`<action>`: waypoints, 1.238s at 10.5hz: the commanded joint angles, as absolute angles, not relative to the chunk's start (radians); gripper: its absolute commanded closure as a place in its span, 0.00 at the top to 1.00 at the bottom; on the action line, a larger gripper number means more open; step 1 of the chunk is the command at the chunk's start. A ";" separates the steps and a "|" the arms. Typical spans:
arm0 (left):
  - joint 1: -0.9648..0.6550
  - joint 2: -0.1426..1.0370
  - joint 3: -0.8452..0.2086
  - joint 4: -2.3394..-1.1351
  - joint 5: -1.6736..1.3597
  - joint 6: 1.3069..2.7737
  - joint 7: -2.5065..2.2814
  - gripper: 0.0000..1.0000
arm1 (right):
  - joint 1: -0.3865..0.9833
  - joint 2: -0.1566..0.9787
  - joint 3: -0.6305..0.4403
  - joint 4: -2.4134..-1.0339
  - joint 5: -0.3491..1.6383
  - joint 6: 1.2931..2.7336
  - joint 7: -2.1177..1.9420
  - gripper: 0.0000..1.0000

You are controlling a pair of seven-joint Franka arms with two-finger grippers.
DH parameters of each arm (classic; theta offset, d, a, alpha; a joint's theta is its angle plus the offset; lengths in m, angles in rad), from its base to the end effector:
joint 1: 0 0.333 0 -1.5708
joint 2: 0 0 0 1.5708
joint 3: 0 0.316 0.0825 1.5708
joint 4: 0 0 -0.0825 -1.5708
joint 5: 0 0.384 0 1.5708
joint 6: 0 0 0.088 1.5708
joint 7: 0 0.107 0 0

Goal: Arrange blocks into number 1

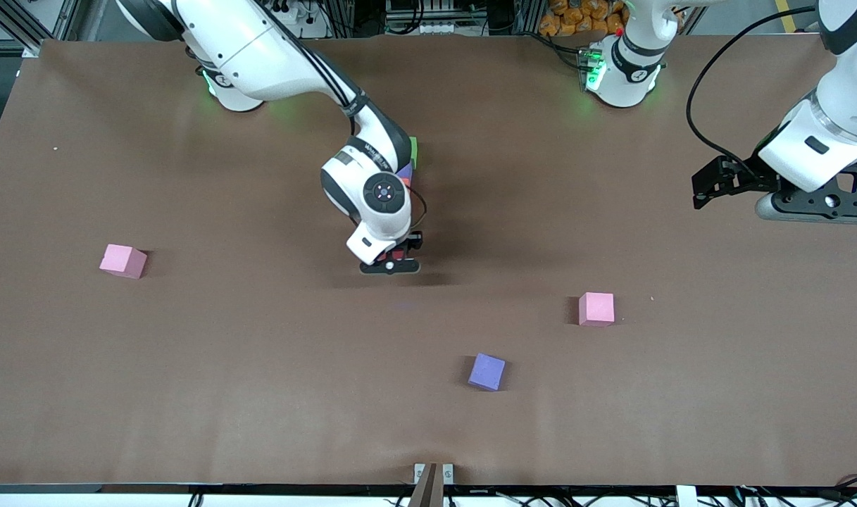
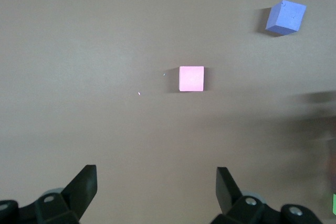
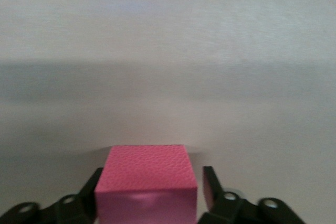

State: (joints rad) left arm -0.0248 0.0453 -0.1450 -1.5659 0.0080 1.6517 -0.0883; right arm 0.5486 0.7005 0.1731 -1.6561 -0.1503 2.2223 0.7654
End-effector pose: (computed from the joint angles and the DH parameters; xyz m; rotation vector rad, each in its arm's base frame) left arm 0.5680 -0.0947 0.6088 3.1345 -0.1281 0.0640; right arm 0.5143 0.4307 0.1958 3.0565 0.0331 -0.1360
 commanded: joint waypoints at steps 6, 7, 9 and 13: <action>-0.018 0.049 -0.149 -1.542 0.000 1.626 -0.092 1.00 | 0.460 0.528 0.172 -1.666 0.041 2.204 0.755 1.00; -0.018 0.049 -0.149 -1.542 0.000 1.626 -0.092 1.00 | 0.440 0.497 0.169 -1.661 0.055 2.174 0.753 1.00; -0.018 0.048 -0.149 -1.543 0.002 1.626 -0.092 1.00 | 0.385 0.413 0.166 -1.661 0.051 2.076 0.732 1.00; -0.020 0.048 -0.152 -1.546 0.002 1.623 -0.091 1.00 | 0.258 0.221 0.068 -1.663 0.052 1.861 0.487 1.00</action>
